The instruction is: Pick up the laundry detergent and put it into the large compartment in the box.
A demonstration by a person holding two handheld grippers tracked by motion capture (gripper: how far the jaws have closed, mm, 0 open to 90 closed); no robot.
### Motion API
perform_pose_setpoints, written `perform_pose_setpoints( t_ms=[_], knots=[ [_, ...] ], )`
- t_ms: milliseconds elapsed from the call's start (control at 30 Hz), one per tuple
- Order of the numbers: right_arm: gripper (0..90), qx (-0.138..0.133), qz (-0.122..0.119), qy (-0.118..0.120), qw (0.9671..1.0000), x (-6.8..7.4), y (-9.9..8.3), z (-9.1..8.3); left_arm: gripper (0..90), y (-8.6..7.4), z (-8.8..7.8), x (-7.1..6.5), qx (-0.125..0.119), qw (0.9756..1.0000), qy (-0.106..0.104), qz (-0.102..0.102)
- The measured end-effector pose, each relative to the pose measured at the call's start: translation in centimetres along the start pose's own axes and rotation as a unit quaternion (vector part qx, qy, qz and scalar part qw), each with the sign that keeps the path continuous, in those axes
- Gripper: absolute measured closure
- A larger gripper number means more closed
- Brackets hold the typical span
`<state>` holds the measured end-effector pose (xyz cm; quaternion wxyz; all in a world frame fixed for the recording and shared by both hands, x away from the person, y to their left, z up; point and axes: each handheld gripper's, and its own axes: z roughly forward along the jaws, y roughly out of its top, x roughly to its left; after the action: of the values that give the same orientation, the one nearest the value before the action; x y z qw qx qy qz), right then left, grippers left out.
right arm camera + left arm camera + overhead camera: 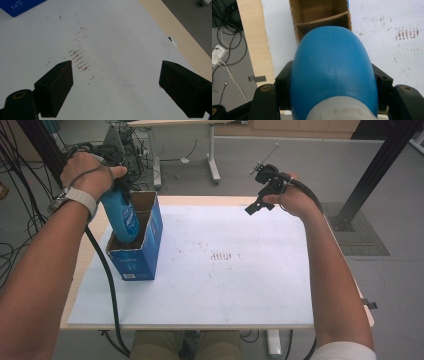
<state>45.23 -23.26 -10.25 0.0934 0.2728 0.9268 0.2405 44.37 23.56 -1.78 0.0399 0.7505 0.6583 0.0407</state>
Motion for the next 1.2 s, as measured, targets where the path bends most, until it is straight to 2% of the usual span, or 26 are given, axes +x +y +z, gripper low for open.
perform_pose_setpoints(
  t_ms=[333,467,700,767,1033,1200],
  knots=[
    [12.2,0.003,0.0,0.001,1.0,0.1,0.2,0.3,37.4,0.1,1.7,-0.2,-0.003,1.0,-0.003,0.008],
    [12.1,0.012,-0.003,-0.004,0.9999,0.2,0.4,0.5,37.4,0.1,2.5,-0.6,-0.001,0.9999,0.006,0.016],
    [12.2,0.007,0.0,0.0,1.0,0.0,0.0,0.8,37.5,0.2,4.0,-0.8,0.002,0.9998,0.009,0.015],
    [12.1,0.007,0.0,0.001,1.0,0.0,0.0,0.8,37.4,0.4,4.4,-1.0,0.009,0.9998,0.011,0.017],
    [12.2,0.008,0.004,0.002,1.0,-0.2,0.0,0.9,37.5,0.3,5.7,-1.2,0.001,0.9998,0.007,0.018],
    [12.2,0.008,0.006,0.003,0.9999,-0.2,-0.1,1.0,37.4,0.5,6.4,-1.3,0.007,0.9997,0.01,0.02]
  ],
)
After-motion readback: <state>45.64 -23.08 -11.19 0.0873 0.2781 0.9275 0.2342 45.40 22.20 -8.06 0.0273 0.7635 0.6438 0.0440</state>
